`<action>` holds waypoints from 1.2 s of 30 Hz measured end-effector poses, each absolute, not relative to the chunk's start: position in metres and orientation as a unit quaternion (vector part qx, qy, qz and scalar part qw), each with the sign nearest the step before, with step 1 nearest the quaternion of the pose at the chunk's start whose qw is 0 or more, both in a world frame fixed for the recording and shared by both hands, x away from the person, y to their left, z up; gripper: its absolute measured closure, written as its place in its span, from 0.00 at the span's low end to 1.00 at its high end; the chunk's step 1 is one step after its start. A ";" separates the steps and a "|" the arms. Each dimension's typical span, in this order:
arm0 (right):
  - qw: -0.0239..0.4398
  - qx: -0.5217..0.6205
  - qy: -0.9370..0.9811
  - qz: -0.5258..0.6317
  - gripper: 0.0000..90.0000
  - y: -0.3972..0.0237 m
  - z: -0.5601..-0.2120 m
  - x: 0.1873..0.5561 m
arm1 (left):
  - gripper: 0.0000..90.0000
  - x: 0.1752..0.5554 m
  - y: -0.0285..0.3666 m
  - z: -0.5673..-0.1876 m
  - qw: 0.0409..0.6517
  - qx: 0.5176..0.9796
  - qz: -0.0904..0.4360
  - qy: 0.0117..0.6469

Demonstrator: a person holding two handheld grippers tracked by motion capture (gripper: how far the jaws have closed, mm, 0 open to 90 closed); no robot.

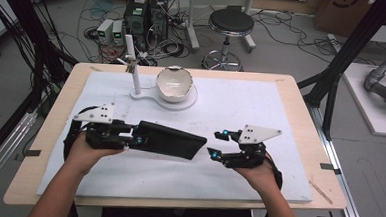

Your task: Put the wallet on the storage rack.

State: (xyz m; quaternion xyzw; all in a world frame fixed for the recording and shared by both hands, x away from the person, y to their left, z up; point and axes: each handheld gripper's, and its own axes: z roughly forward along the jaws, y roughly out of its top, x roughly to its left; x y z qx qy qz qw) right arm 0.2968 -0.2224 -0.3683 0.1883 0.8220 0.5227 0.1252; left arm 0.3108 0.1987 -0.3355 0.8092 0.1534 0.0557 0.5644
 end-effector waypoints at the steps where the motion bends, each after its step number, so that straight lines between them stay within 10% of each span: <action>1: 0.125 0.203 0.820 0.521 0.42 -0.228 -0.370 0.298 | 0.84 0.313 0.200 -0.331 0.560 0.810 0.065 0.160; 36: 0.141 0.305 0.821 0.462 0.27 -0.279 -0.398 0.306 | 0.84 0.447 0.168 -0.203 0.377 0.879 0.193 0.222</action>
